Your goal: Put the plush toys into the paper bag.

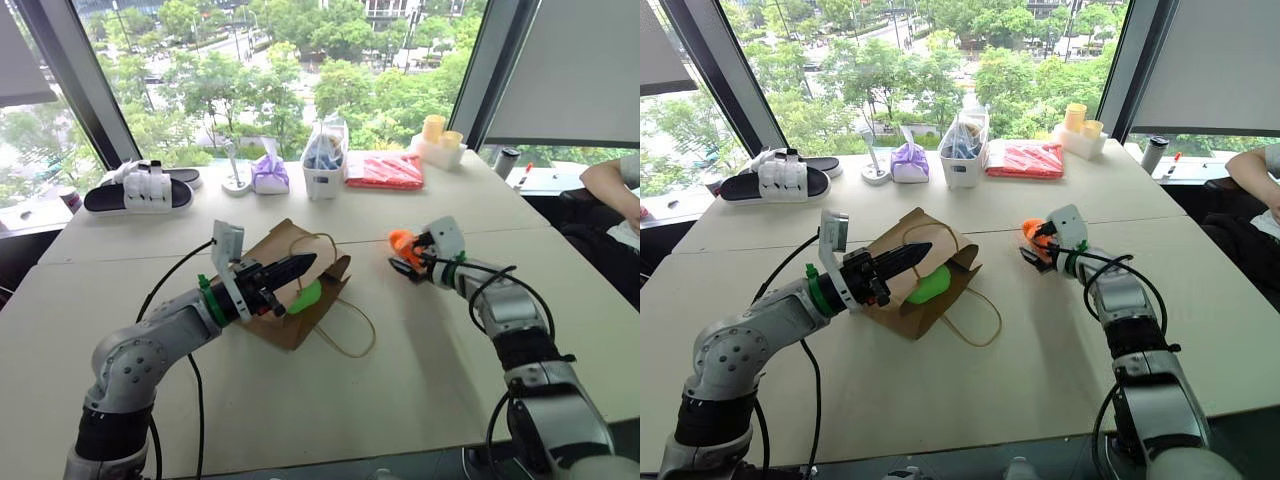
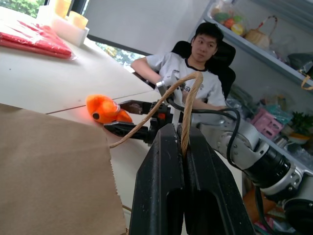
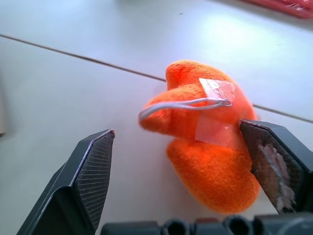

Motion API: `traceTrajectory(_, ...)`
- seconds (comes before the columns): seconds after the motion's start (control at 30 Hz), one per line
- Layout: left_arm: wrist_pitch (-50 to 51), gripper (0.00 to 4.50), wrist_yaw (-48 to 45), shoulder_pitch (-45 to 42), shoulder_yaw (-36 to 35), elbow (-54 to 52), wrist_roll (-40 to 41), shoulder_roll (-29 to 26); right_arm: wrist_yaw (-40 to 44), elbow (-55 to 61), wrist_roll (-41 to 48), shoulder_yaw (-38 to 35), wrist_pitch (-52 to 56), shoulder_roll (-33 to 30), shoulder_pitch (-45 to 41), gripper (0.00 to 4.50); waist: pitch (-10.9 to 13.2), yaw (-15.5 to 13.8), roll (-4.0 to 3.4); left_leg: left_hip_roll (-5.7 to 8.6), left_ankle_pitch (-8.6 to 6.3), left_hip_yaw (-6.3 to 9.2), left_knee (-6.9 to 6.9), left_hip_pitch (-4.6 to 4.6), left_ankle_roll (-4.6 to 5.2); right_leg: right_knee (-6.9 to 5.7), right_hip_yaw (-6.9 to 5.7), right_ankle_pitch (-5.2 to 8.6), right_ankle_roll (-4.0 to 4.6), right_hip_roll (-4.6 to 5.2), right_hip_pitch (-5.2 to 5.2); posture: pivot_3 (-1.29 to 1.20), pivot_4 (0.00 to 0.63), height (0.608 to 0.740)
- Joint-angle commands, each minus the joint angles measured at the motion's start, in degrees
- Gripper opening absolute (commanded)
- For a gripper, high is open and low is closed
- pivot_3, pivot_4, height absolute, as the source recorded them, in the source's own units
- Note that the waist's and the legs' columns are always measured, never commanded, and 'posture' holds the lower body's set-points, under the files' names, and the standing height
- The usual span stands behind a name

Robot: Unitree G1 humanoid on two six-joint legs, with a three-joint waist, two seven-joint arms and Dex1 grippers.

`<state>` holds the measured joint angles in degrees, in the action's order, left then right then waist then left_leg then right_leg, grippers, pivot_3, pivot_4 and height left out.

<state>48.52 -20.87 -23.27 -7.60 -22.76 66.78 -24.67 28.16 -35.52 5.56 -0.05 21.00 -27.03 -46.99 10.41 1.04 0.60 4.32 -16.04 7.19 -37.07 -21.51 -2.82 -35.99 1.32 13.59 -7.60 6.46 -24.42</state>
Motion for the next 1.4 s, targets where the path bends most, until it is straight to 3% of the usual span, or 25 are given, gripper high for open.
traceTrajectory(0.03,-0.67,0.00,0.01,0.07,-0.86,-2.32,0.02,-0.31,-3.24,-8.96,-0.99,-1.90,-4.46,1.29,-4.48,4.48,0.00,0.09,0.00,0.00,0.00,-0.04,0.00,0.00,0.00,0.01,0.02,0.00,0.00,0.00,0.00,0.00,0.150,0.740)
traceTrajectory(0.27,-1.14,0.00,0.49,0.27,-0.86,-2.49,-0.37,0.06,-5.41,-22.23,-4.41,-0.62,-13.21,3.32,-9.19,4.48,0.00,0.18,0.00,0.00,0.00,-0.09,-0.02,0.00,0.01,0.02,0.05,0.00,0.00,0.01,0.00,0.00,0.150,0.740)
traceTrajectory(0.3,-1.21,0.00,0.56,0.27,-0.85,-2.50,-0.43,0.12,-5.89,-23.23,-4.91,-0.51,-14.47,3.39,-9.66,4.24,0.00,0.28,0.00,0.00,0.00,-0.11,-0.04,0.00,0.01,0.02,0.06,-0.01,-0.01,0.01,0.00,0.00,0.150,0.740)
traceTrajectory(0.43,-1.42,0.00,0.78,0.47,-0.86,-2.62,-0.59,0.36,-6.72,-25.66,-5.74,-0.83,-17.58,3.38,-11.29,2.63,0.00,0.24,0.00,0.00,0.00,-0.12,-0.04,0.02,0.00,0.00,0.07,-0.01,0.00,0.01,0.00,0.00,0.150,0.740)
traceTrajectory(0.6,-1.41,0.00,1.11,0.68,-0.75,-2.84,-0.50,0.70,-5.97,-25.67,-6.51,-0.65,-19.05,3.08,-11.83,0.09,0.00,0.24,0.00,0.00,0.00,-0.12,-0.03,0.01,0.00,0.01,0.07,-0.01,-0.01,0.01,0.00,0.00,0.150,0.740)
traceTrajectory(0.7,-1.32,0.00,1.12,0.63,-0.75,-2.76,-0.43,0.75,-3.60,-23.12,-6.80,-0.20,-18.93,2.77,-10.93,0.04,0.00,0.21,0.00,0.00,0.00,-0.12,-0.03,0.01,0.00,0.01,0.07,-0.01,-0.01,0.01,0.00,0.00,0.150,0.740)
traceTrajectory(0.77,-1.07,0.00,1.04,-0.21,-0.91,-2.10,-0.15,0.62,2.56,-10.26,-4.62,0.40,-14.54,1.57,-5.63,0.04,0.00,0.13,0.00,0.00,0.00,-0.11,-0.02,0.01,0.00,0.01,0.07,-0.01,-0.01,0.01,0.00,0.00,0.150,0.740)
traceTrajectory(0.9,0.86,0.00,0.77,-4.21,-2.52,1.63,2.76,-0.44,12.74,36.99,5.98,1.47,5.27,-4.05,16.09,0.04,0.00,-0.91,-0.01,-0.04,-0.02,0.23,-0.02,-0.13,0.02,-0.02,-0.03,0.01,-0.03,0.01,-0.04,0.00,0.150,0.740)
traceTrajectory(1.0,2.50,0.00,-0.34,-6.40,-3.61,4.32,4.18,-2.10,11.75,54.49,10.47,2.84,14.52,-3.86,23.88,0.04,0.01,-0.18,-0.02,0.05,-0.03,0.51,-0.05,-0.34,0.03,0.01,-0.05,0.03,-0.07,0.01,-0.17,0.00,0.150,0.740)
traceTrajectory(1.13,4.20,0.00,-1.39,-8.21,-3.82,7.04,4.84,-2.78,8.81,60.31,10.60,7.21,18.43,-0.27,25.72,0.04,0.02,0.22,-0.02,0.03,-0.18,0.26,-0.07,0.02,0.31,-0.03,0.09,0.02,-0.06,0.00,0.00,0.00,0.150,0.740)
traceTrajectory(1.4,7.03,0.00,-3.54,-10.44,-2.96,8.10,6.08,-2.56,5.94,49.66,3.99,17.64,12.03,9.13,17.63,0.04,0.03,-0.22,0.02,-0.02,-0.07,0.41,-0.11,0.04,0.15,-0.08,0.05,-0.03,0.04,-0.15,0.07,0.00,0.150,0.740)
